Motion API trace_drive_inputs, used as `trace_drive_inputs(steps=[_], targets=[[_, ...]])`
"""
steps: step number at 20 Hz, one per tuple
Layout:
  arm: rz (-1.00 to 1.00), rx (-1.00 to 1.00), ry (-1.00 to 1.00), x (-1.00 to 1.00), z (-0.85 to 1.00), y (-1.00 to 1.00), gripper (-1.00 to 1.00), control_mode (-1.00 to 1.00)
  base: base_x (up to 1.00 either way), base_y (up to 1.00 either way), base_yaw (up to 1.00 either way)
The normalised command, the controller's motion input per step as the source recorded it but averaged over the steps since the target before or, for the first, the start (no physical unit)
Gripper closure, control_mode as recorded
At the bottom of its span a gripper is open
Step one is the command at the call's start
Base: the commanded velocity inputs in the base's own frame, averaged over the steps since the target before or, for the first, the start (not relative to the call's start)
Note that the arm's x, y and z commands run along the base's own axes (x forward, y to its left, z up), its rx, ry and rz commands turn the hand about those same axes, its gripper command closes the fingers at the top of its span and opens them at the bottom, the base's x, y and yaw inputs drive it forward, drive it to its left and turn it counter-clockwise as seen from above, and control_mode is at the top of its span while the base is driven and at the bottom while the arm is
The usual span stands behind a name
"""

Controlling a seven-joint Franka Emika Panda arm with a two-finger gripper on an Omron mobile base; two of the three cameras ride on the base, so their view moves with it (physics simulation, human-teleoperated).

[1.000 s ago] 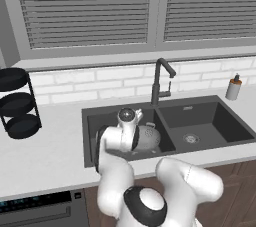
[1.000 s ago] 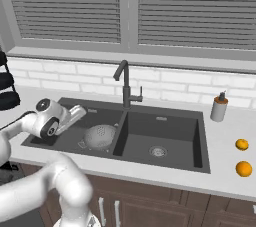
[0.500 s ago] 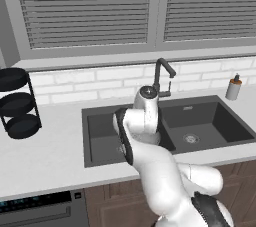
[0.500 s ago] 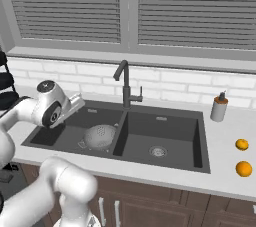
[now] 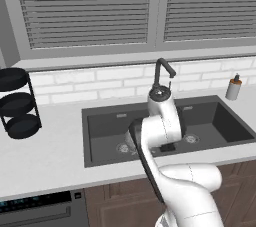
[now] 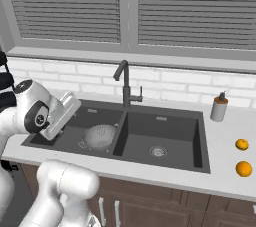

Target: Put the colander in the sink, put the tangerine, peach, orange in the colander, and turn on the sink faucet and pour water over the colander.

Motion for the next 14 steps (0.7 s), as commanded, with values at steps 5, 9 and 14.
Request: trace_drive_inputs(steps=[5,9,14], targets=[[0.12,-0.24,0.22,-0.93,0.57,-0.72,-1.00,-1.00,0.00,0.00,0.00],[0.23,-0.17,0.30,-0.84,0.45,-0.71,-1.00,-1.00,0.00,0.00,0.00],[0.32,-0.22,0.23,-1.00,0.02,-0.55,-1.00,-1.00,0.00,0.00,0.00]])
